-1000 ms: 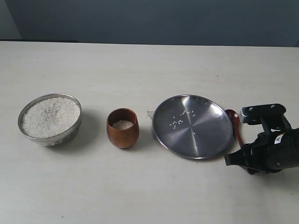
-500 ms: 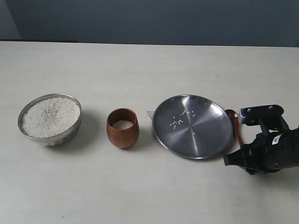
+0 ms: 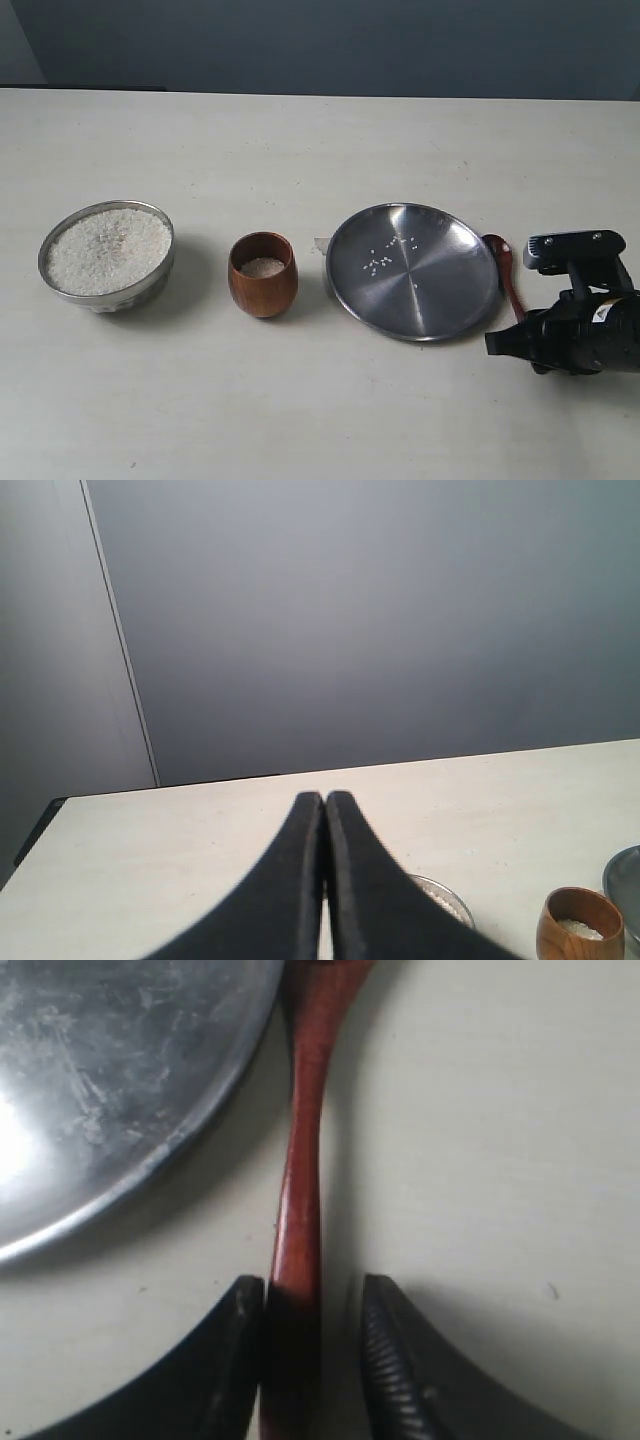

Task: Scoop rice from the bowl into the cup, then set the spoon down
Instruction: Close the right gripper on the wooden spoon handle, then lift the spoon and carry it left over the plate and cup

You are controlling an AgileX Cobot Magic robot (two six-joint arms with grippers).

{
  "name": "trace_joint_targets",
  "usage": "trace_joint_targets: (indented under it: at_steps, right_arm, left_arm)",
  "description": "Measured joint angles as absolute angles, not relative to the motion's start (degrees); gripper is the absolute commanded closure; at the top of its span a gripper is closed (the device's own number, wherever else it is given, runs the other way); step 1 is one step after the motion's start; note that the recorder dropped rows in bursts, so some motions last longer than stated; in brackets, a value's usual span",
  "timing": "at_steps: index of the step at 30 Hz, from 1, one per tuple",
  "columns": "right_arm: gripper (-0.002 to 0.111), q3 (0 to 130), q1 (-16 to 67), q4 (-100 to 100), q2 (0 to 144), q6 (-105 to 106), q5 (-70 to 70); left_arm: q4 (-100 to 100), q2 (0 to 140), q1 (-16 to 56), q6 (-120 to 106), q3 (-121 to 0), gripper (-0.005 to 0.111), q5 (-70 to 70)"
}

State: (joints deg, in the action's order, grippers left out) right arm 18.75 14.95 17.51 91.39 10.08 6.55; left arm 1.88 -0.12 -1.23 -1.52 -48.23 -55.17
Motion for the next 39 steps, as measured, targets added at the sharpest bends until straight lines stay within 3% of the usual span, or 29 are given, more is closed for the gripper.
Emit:
trace_joint_targets:
  at_steps: [2,5,16,28,39]
  right_arm:
    - [0.08,18.51,14.95,17.76,91.39,10.08,7.09]
    - [0.108,18.34,14.95,18.11,91.39,10.08,7.36]
    - [0.108,18.25,14.95,19.06,90.62,9.96,7.77]
    - [0.109,18.28,14.95,21.12,78.84,10.67,8.38]
    - [0.109,33.14,20.26,16.97,73.83,15.35,-10.26]
  left_arm:
    - [1.88,-0.12,-1.23,-1.52,-48.23,0.106,-55.17]
    - [1.88,-0.12,-1.23,-1.52,-48.23,0.106,-55.17]
    - [1.88,-0.12,-1.23,-1.52,-48.23,0.106,-55.17]
    - [1.88,-0.12,-1.23,-1.52,-48.23,0.106,-55.17]
    - [1.88,-0.12,-1.23,-1.52,-48.23,0.106,-55.17]
